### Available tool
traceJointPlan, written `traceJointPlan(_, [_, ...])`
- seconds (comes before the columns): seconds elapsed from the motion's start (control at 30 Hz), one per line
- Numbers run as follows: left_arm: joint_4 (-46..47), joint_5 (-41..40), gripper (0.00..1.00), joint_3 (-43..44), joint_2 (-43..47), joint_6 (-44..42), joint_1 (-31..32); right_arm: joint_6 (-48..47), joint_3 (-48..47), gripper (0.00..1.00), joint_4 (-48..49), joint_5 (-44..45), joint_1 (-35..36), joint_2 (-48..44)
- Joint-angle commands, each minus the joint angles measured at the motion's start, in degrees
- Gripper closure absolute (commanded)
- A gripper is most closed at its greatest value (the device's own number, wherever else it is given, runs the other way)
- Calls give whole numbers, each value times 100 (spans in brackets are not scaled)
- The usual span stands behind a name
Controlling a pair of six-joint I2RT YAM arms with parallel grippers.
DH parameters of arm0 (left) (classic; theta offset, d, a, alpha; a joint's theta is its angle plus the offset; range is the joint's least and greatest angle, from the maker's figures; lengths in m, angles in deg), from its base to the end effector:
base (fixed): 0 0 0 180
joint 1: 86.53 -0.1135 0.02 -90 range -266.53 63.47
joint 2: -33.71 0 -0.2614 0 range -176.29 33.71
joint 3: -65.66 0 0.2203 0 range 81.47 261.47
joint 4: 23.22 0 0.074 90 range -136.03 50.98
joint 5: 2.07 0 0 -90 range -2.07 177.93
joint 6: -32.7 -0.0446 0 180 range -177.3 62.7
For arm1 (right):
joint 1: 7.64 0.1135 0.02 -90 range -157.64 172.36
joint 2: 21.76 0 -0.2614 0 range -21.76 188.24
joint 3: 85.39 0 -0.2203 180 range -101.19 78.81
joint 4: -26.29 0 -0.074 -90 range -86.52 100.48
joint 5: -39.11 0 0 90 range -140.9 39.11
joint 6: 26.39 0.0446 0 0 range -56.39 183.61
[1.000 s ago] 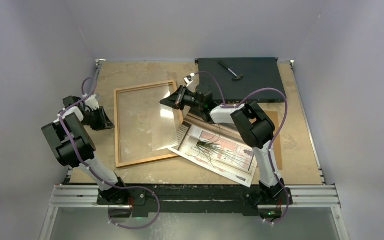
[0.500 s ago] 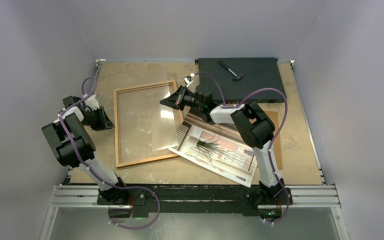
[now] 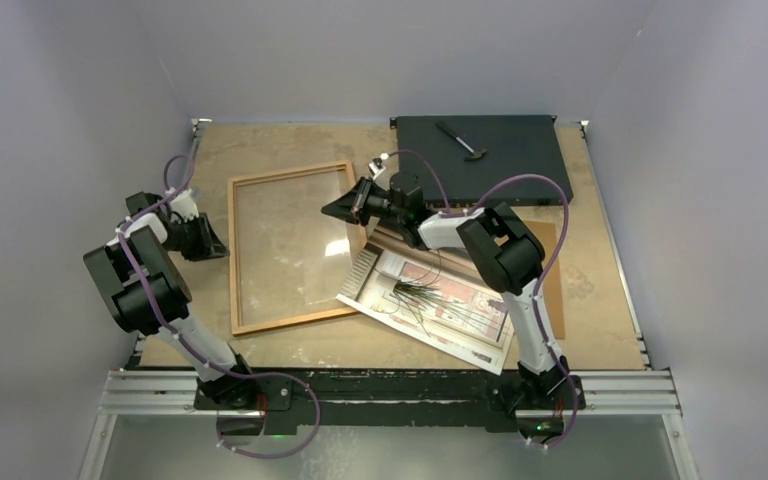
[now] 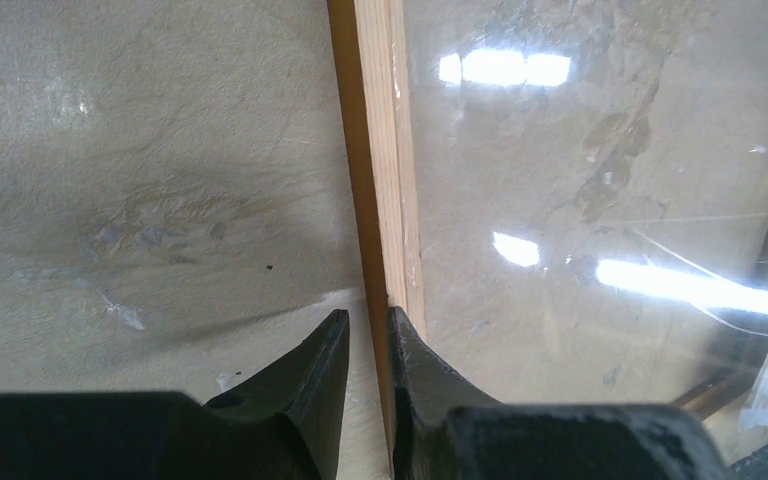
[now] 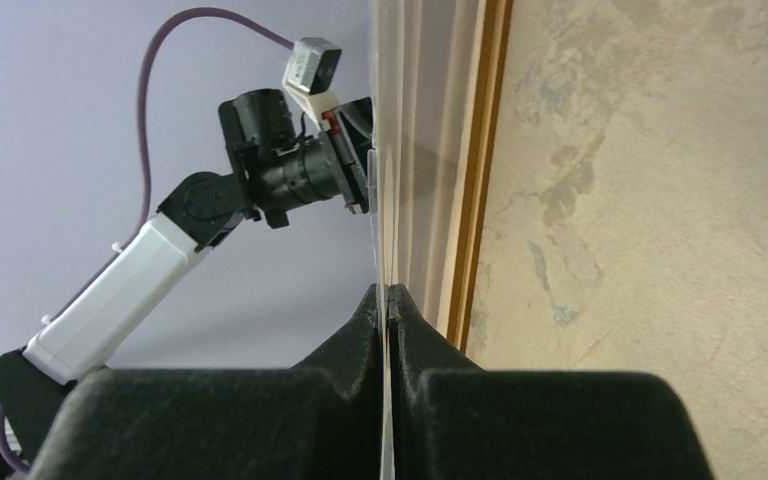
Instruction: Put the photo into the frame
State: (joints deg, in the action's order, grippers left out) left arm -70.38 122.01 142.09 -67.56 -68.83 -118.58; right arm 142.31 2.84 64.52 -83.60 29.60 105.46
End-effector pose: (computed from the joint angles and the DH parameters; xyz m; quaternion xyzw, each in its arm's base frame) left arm 0.2720 0.1408 0.1718 -0.1231 0.9374 -0.2132 0.2463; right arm 0.3588 0.3030 0.1993 0.0436 0.6912 0.6920 0.2038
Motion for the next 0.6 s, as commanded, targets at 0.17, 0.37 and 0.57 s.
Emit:
traceJointPlan(0.17, [11,-135,83,-10,-41,-131,59,27,-232,100,56,-80,32,5])
traceJointPlan(0.37, [6,-130,83,-5,-33,-124,54,-58,-116,100,-39,-81,17,-102])
traceJointPlan(0.57, [-1,-130,83,11,-30,-121,59,-74,84,100,18,-44,5,-197])
